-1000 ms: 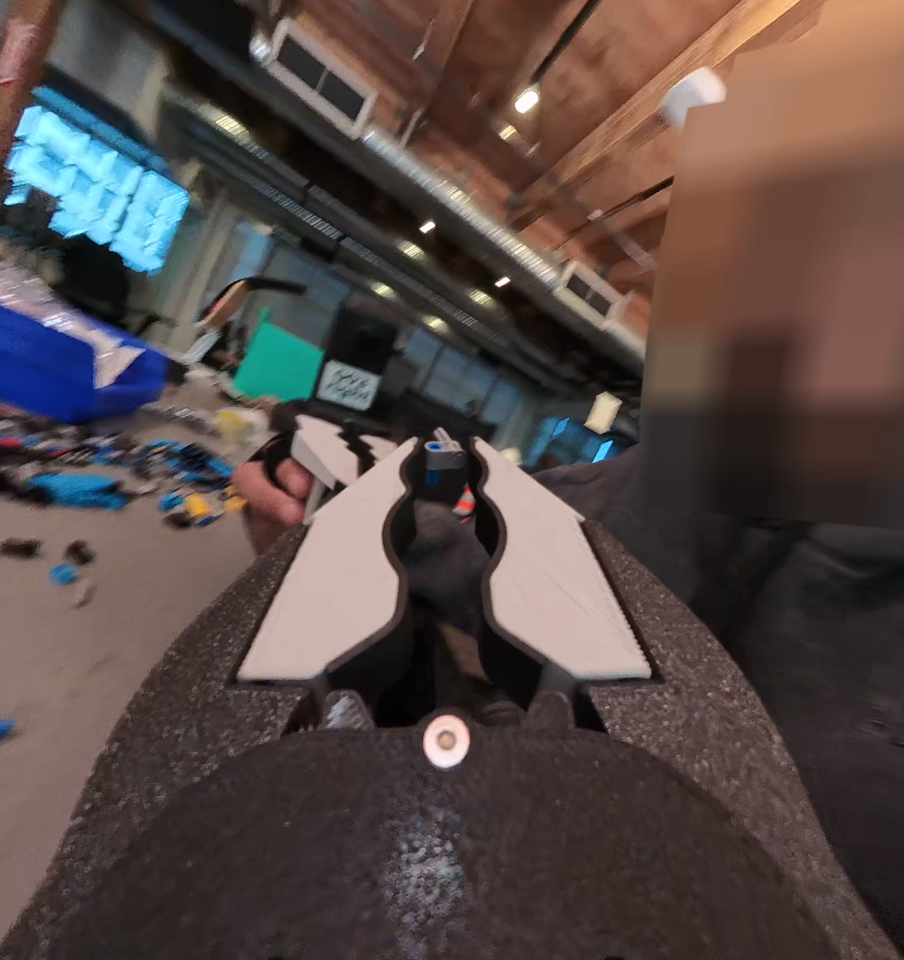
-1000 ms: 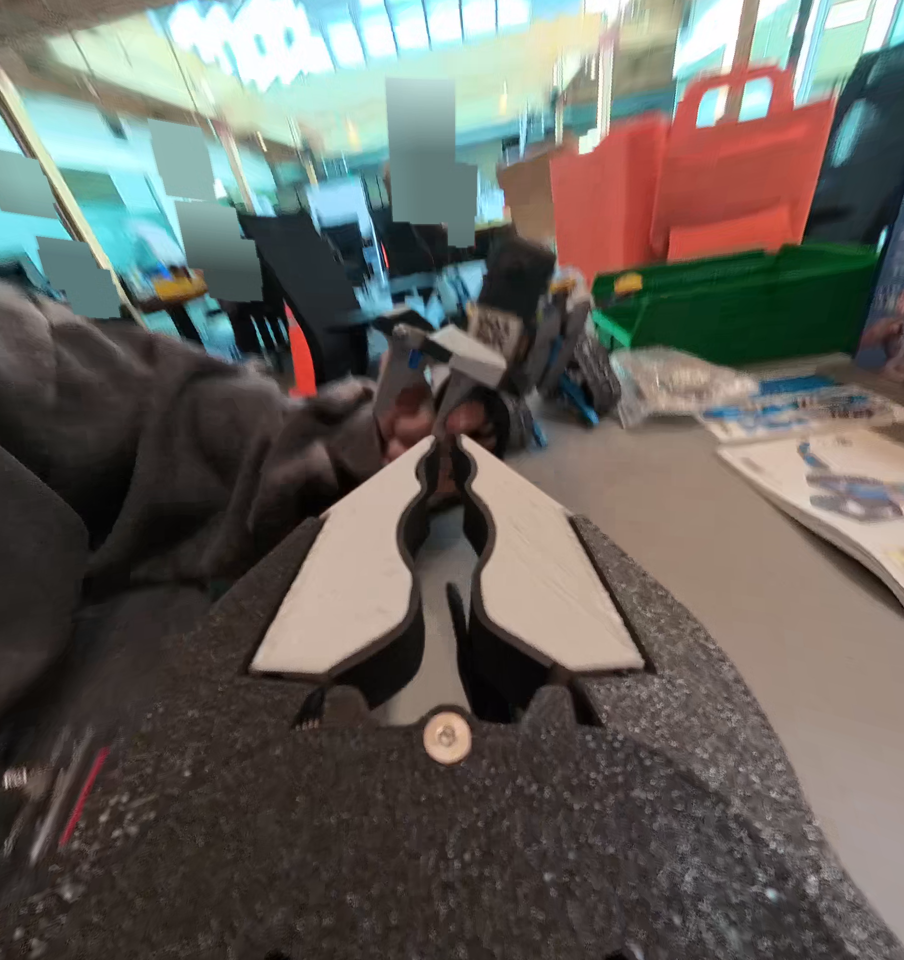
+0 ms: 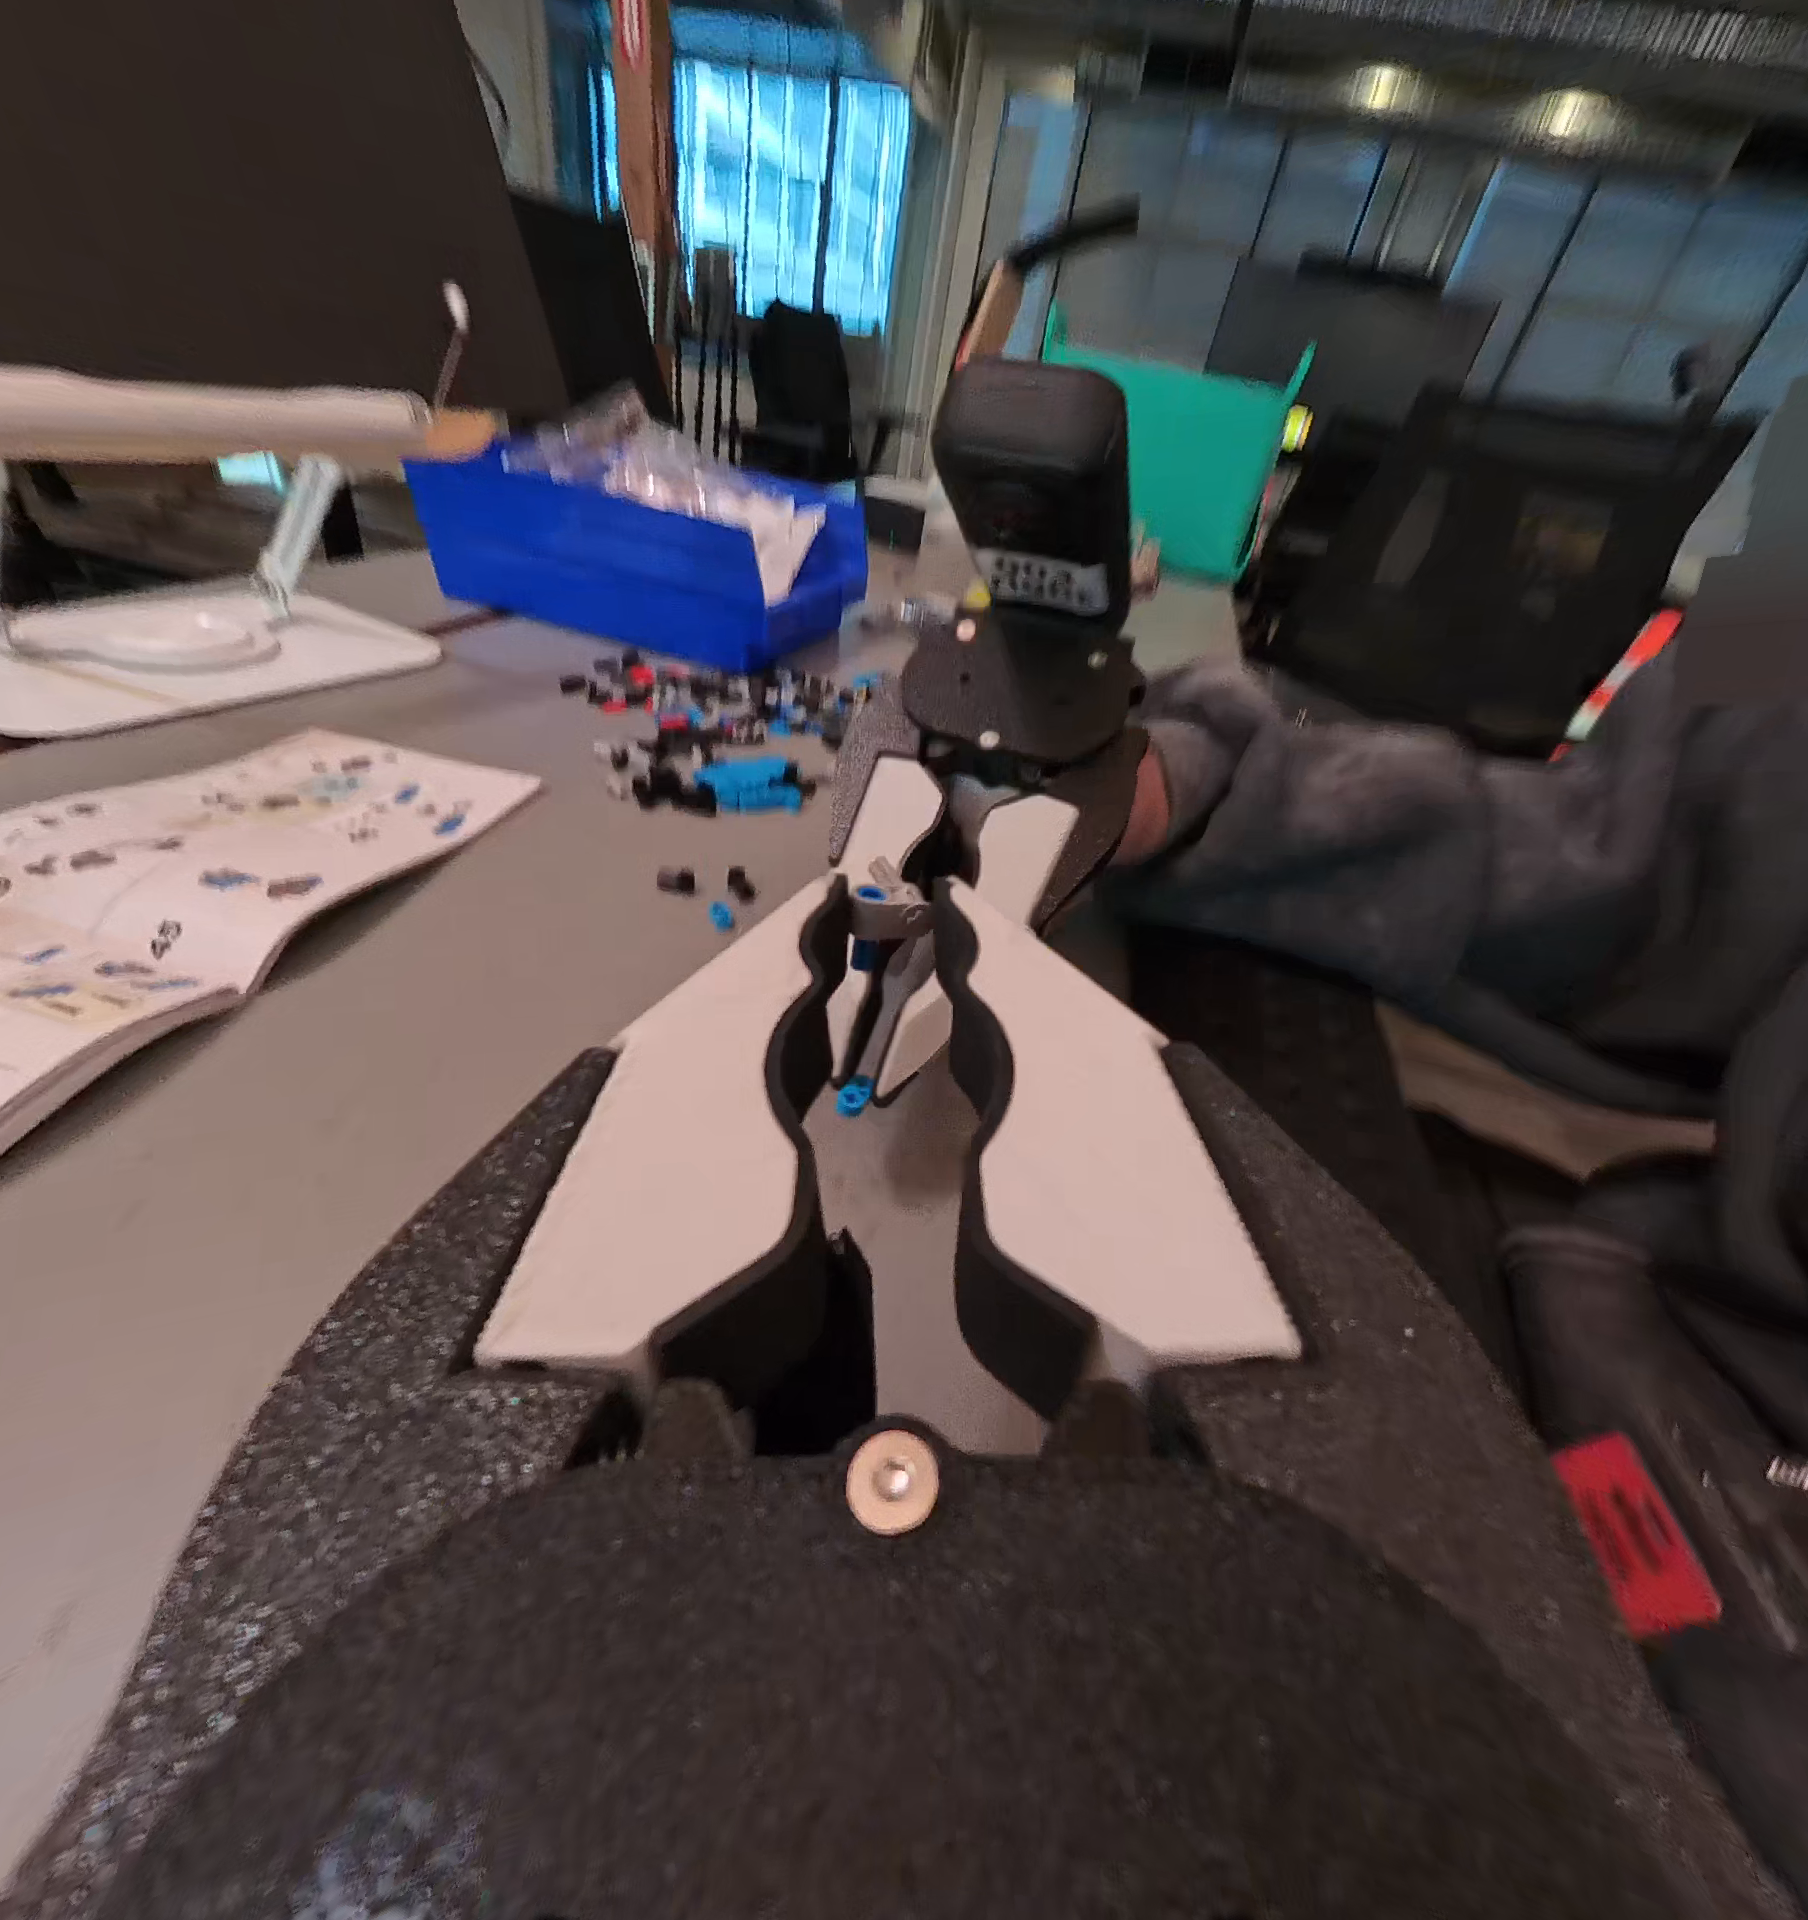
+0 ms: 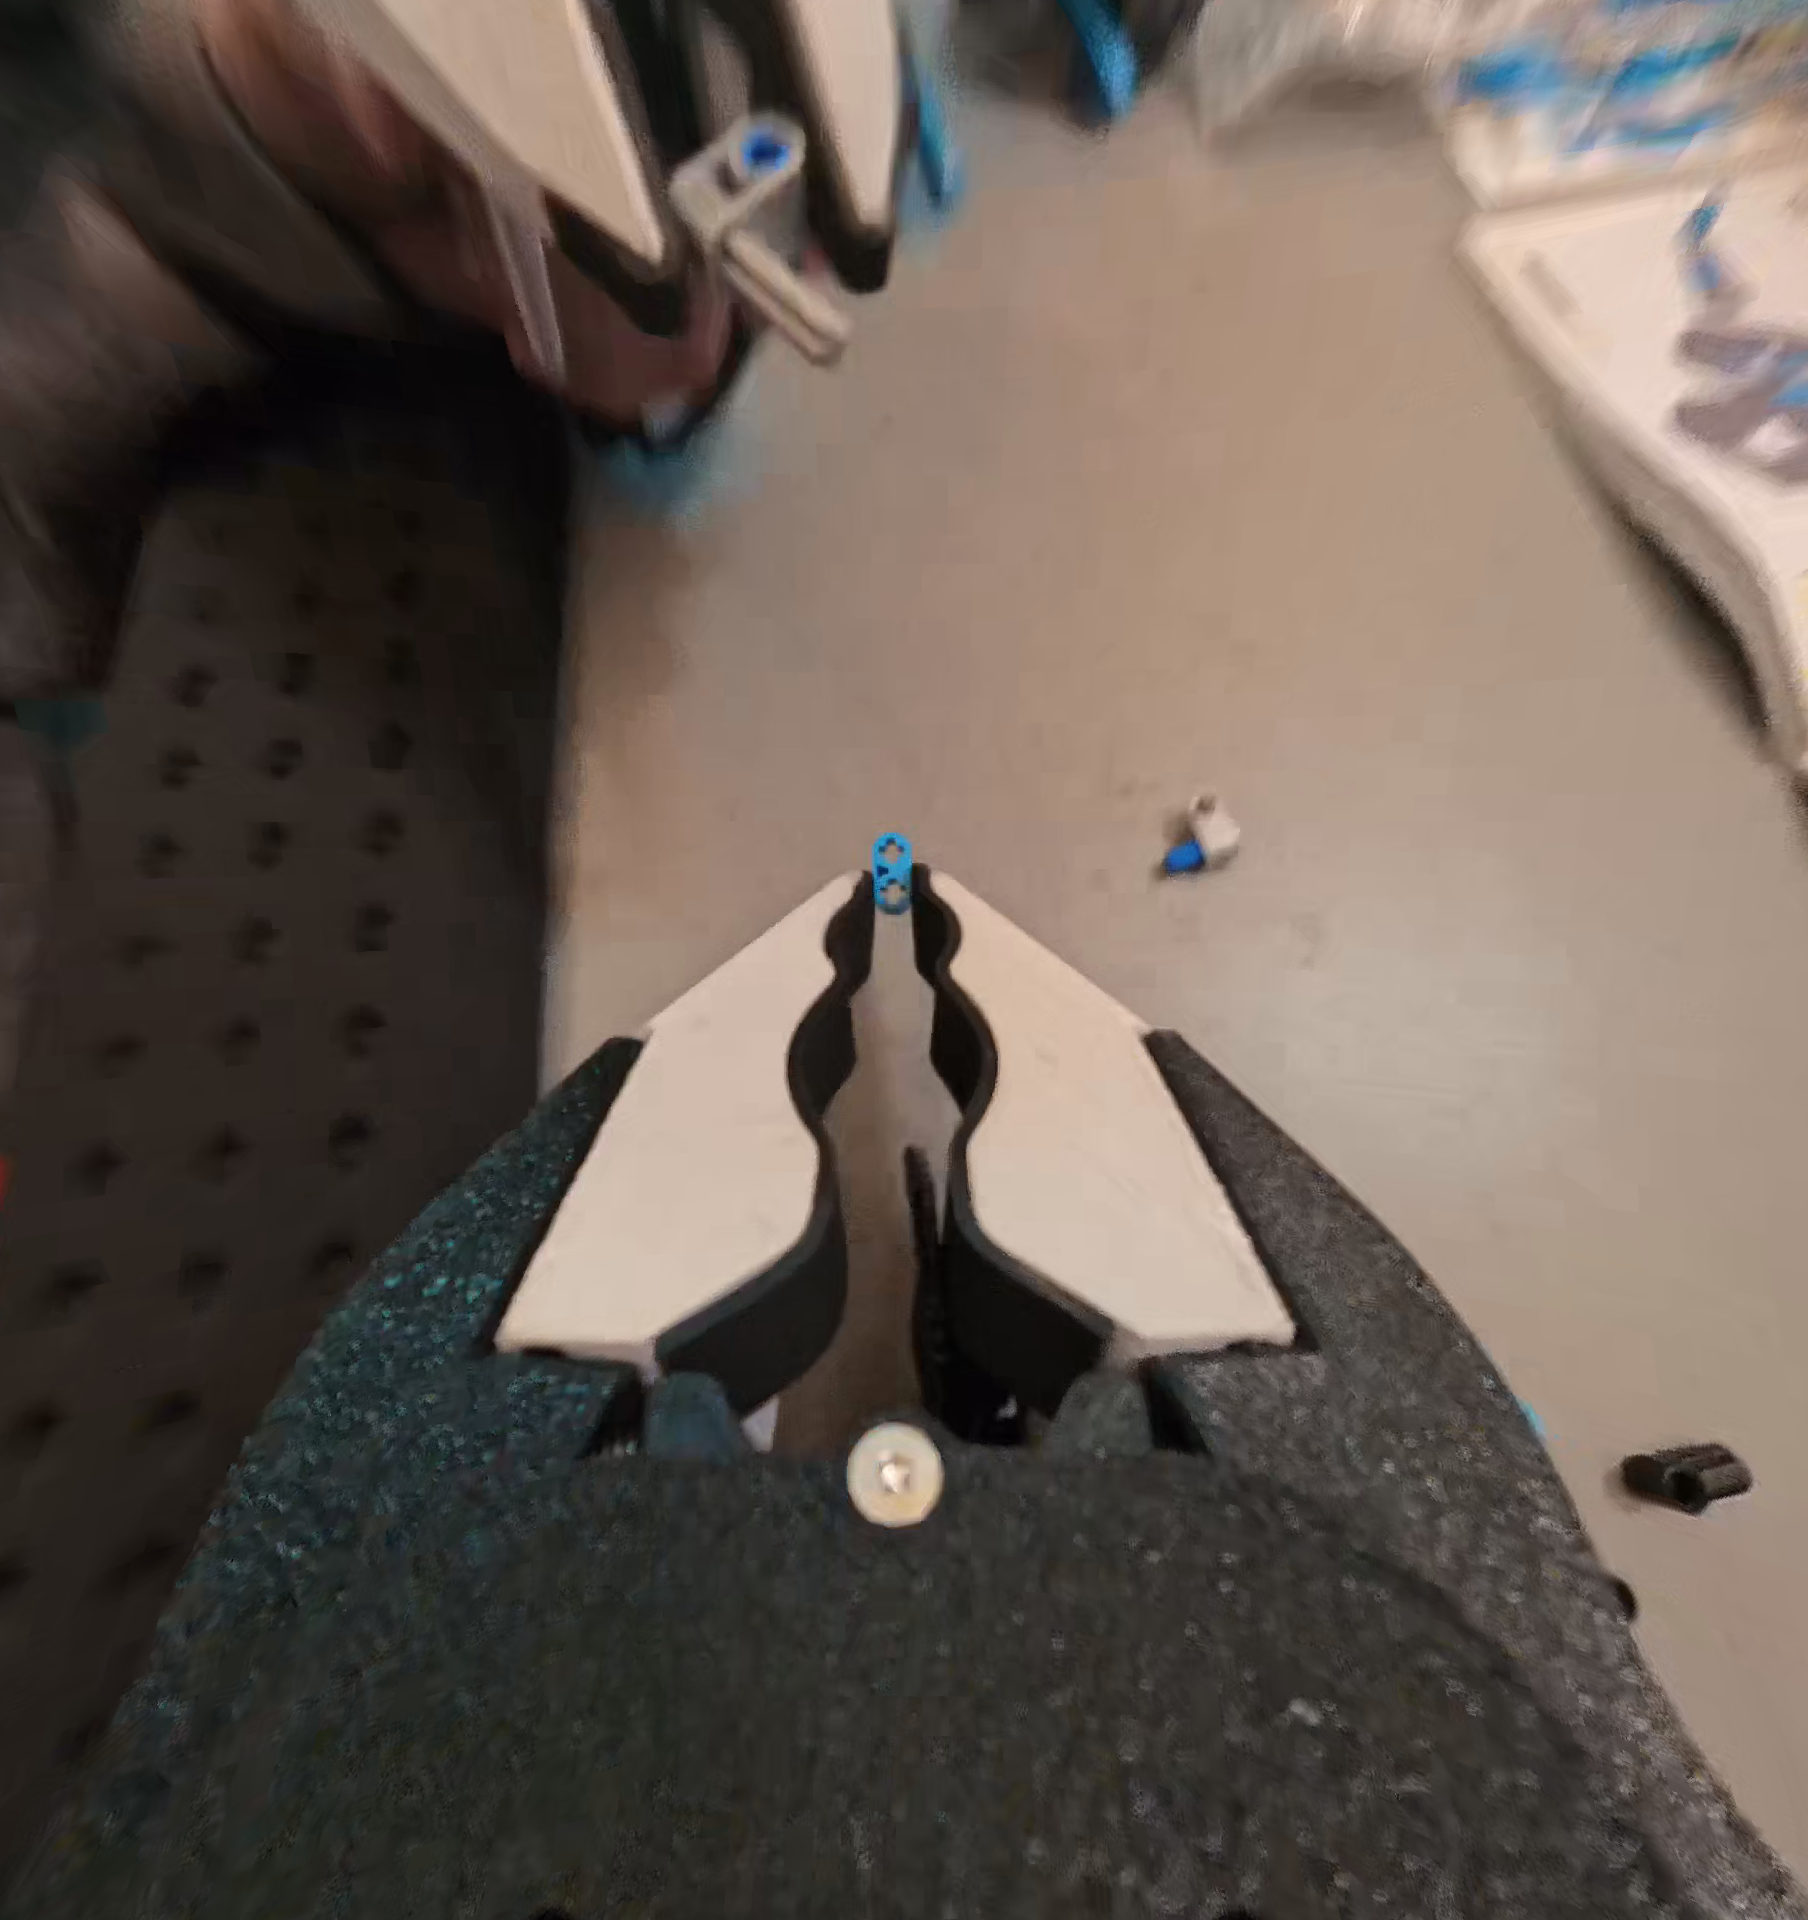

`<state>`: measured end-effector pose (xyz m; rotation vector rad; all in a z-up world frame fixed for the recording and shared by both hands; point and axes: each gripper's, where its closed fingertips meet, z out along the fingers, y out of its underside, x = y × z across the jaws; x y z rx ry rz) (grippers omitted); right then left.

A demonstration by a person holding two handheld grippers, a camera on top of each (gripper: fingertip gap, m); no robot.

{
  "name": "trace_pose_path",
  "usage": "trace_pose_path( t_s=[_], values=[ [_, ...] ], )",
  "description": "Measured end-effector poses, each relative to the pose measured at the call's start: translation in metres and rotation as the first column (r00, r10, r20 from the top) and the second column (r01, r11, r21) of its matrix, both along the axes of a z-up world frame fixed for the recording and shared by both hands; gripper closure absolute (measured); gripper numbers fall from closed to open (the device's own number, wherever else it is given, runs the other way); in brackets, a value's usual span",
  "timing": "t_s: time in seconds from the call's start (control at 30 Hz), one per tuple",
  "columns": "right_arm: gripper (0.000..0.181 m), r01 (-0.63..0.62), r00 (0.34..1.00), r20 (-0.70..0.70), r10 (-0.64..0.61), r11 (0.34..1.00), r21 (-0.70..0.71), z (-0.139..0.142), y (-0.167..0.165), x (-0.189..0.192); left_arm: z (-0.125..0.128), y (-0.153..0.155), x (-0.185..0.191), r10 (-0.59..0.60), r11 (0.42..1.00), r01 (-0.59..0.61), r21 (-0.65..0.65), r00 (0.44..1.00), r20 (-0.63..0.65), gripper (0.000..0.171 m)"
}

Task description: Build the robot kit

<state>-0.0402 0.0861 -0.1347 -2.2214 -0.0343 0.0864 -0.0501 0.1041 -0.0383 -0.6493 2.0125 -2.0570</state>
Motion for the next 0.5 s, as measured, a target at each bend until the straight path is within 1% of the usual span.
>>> trace_pose_path(
  t_s=[0.03, 0.1, 0.17, 0.2, 0.27, 0.37, 0.4, 0.5],
  values=[
    [0.174, 0.011, 0.999, -0.034, -0.008, 0.995, 0.098, 0.02, 0.003, 0.001, 0.009, 0.002, -0.001, -0.005, 0.998, 0.004, -0.067, 1.0, -0.009, 0.157],
    [0.175, 0.044, 0.99, -0.138, -0.001, 0.95, 0.31, 0.064, 0.002, 0.004, 0.02, 0.002, -0.003, -0.028, 0.986, 0.021, -0.165, 0.999, -0.041, 0.157],
    [0.175, 0.074, 0.956, -0.286, 0.071, 0.881, 0.467, 0.098, -0.004, 0.003, 0.026, -0.002, -0.005, -0.056, 0.975, 0.042, -0.22, 0.997, -0.057, 0.157],
    [0.175, 0.089, 0.927, -0.357, 0.117, 0.854, 0.512, 0.108, -0.007, 0.002, 0.028, -0.005, -0.006, -0.07, 0.969, 0.053, -0.243, 0.996, -0.063, 0.157],
    [0.175, 0.107, 0.879, -0.438, 0.187, 0.819, 0.565, 0.119, -0.01, -0.001, 0.03, -0.014, -0.01, -0.108, 0.96, 0.084, -0.267, 0.991, -0.074, 0.157],
    [0.175, 0.106, 0.843, -0.476, 0.251, 0.789, 0.605, 0.128, -0.011, -0.005, 0.03, -0.022, -0.01, -0.118, 0.959, 0.094, -0.268, 0.99, -0.074, 0.157],
    [0.175, 0.109, 0.834, -0.485, 0.264, 0.782, 0.613, 0.131, -0.013, -0.005, 0.03, -0.022, -0.011, -0.119, 0.958, 0.095, -0.271, 0.99, -0.075, 0.157],
    [0.175, 0.101, 0.825, -0.494, 0.274, 0.789, 0.606, 0.129, -0.012, -0.008, 0.032, -0.019, -0.009, -0.112, 0.955, 0.086, -0.285, 0.991, -0.078, 0.157]
  ],
)
